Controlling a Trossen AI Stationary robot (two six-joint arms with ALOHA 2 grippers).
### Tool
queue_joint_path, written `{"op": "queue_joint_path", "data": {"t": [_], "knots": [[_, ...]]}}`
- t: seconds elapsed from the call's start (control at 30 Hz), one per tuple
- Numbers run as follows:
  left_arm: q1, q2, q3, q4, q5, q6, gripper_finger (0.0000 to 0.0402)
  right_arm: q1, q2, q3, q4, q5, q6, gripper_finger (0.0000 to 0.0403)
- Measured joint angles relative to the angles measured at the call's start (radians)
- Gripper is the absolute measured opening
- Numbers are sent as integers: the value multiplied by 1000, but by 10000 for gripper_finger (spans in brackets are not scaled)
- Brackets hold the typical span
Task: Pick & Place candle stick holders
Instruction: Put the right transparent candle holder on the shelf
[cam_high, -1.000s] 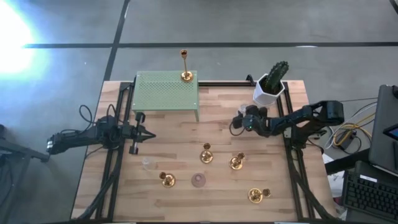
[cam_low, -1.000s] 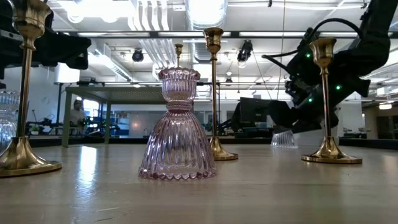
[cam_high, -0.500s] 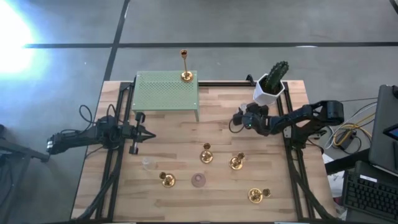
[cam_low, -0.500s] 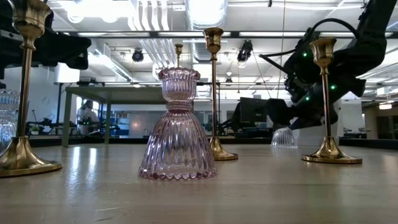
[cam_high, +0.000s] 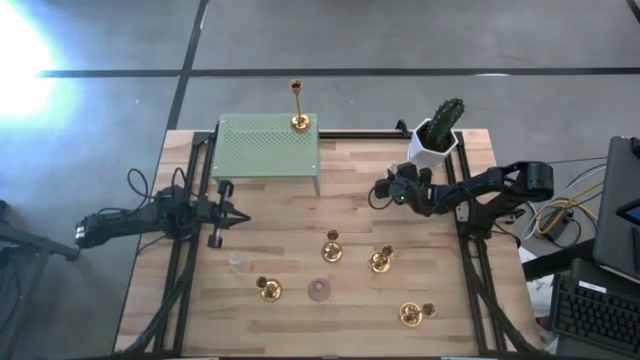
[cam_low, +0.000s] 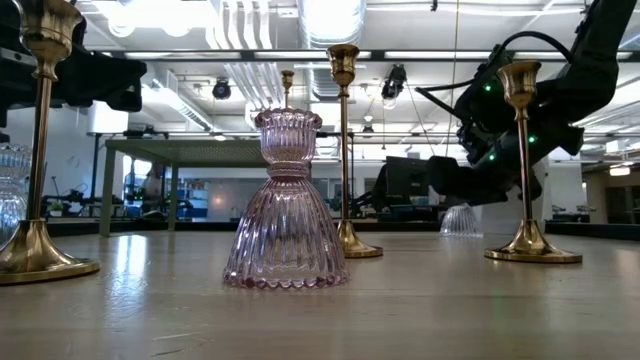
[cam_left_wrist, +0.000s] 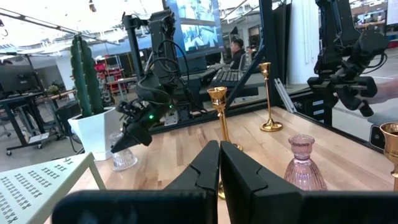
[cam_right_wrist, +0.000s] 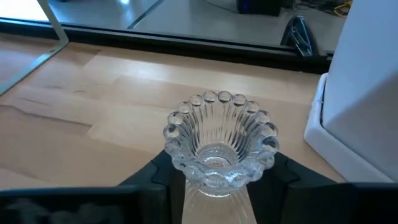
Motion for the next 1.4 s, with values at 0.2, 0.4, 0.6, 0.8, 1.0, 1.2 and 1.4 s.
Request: {"op": "queue_joint_path", "data": {"t": [0.2, 0.4, 0.6, 0.8, 1.0, 1.2, 1.4], "knots": [[0, 0, 0, 0, 0, 0, 19, 1, -64, -1, -12, -94, -3, 118], [0, 0, 0, 0, 0, 0, 19, 1, -221, 47, -27, -206, -91, 118], [0, 0, 0, 0, 0, 0, 19, 0, -351, 281, -288, -292, -307, 118], [0, 0, 0, 0, 0, 0, 19, 1, -303, 551, -473, -477, -437, 118], [0, 0, 0, 0, 0, 0, 19, -11, -104, 765, -526, -606, -568, 118], [0, 0, 0, 0, 0, 0, 19, -46, 73, 950, -526, -750, -647, 118], [0, 0, 0, 0, 0, 0, 19, -92, 210, 1086, -527, -861, -690, 118]]}}
